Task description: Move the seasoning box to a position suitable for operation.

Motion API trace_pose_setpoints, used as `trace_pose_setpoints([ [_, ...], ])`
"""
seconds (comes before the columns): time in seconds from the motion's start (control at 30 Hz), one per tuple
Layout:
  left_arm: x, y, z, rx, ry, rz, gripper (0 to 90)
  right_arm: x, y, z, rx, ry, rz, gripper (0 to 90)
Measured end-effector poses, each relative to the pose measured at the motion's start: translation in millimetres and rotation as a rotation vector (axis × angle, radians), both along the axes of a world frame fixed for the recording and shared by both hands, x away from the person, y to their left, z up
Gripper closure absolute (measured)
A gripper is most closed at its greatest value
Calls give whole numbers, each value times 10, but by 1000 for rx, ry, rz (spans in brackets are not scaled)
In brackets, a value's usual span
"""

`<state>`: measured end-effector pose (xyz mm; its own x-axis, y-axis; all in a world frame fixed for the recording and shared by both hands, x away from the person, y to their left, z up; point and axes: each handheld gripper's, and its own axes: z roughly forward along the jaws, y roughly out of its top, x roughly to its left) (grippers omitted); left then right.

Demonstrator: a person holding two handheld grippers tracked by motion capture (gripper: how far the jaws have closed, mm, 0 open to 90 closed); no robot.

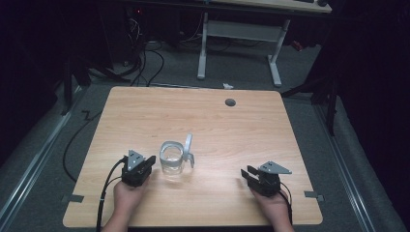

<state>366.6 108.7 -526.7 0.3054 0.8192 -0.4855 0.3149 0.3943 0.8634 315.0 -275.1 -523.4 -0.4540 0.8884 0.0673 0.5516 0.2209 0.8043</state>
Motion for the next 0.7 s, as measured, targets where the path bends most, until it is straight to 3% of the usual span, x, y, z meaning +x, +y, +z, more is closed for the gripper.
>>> trace_pose_setpoints([
  [0.47, -95, -96, 30, 9, -12, -31, 900, -8, 28, -8, -18, -4, 17, 654],
  [0.7, -231, -176, 61, 5, -25, -60, 900, -9, 25, -4, -3, -3, 22, 650],
])
